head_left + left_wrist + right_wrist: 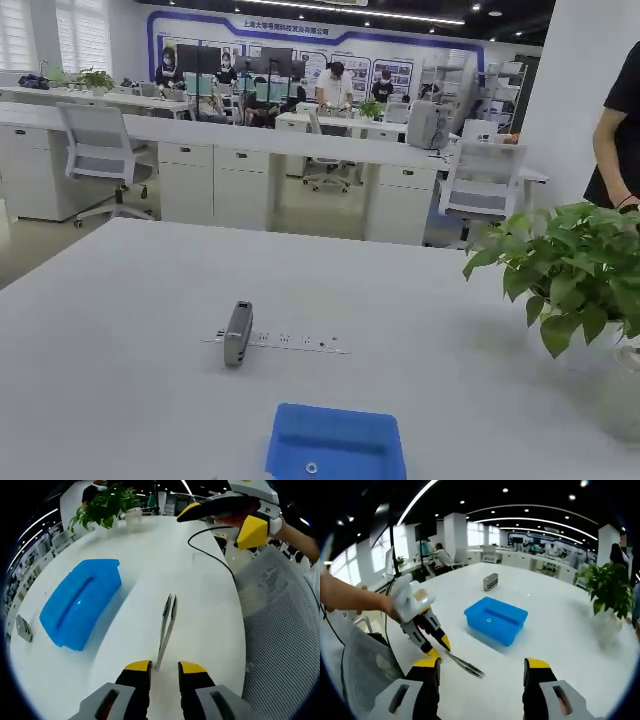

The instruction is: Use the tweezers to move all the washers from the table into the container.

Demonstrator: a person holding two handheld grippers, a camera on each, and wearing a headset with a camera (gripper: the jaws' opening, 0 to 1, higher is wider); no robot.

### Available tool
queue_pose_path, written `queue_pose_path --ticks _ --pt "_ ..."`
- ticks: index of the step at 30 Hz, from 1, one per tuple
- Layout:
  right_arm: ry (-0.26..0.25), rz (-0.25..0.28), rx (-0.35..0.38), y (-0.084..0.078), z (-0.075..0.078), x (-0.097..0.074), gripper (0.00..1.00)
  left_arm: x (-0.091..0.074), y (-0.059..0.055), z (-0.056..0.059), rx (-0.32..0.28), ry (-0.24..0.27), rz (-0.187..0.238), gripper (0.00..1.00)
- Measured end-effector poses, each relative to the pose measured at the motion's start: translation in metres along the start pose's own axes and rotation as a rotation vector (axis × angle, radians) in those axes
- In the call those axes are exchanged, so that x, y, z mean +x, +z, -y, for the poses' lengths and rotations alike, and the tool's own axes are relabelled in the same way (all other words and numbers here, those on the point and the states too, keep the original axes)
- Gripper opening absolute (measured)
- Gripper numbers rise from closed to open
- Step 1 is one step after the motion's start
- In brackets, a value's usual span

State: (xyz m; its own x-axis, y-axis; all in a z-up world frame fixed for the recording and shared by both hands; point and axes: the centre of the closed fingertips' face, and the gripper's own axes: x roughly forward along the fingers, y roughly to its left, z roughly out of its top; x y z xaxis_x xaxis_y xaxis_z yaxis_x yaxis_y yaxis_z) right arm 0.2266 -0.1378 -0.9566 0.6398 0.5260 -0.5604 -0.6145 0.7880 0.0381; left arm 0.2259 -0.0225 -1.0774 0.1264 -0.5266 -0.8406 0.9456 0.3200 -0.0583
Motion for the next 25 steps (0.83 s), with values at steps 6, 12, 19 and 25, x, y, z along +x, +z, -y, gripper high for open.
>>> queue_pose_path --ticks 6,12,19,25 --pt "-0.121 0.103 0.048 0.007 0.019 -0.021 0.95 -0.026 -0.003 -0.008 -0.174 0.064 0.099 0.27" --pt "-0.163 0.119 0.092 -0.002 0.031 -0.031 0.99 -0.075 -0.004 -0.004 -0.383 0.134 0.296 0.42" --pt "-0.189 0.114 0.105 -0.009 0.037 -0.032 0.99 -0.141 -0.02 0.009 -0.5 0.312 0.44 0.57" --pt "-0.199 0.109 0.096 -0.011 0.04 -0.033 0.99 -0.203 -0.037 0.015 -0.622 0.511 0.559 0.81"
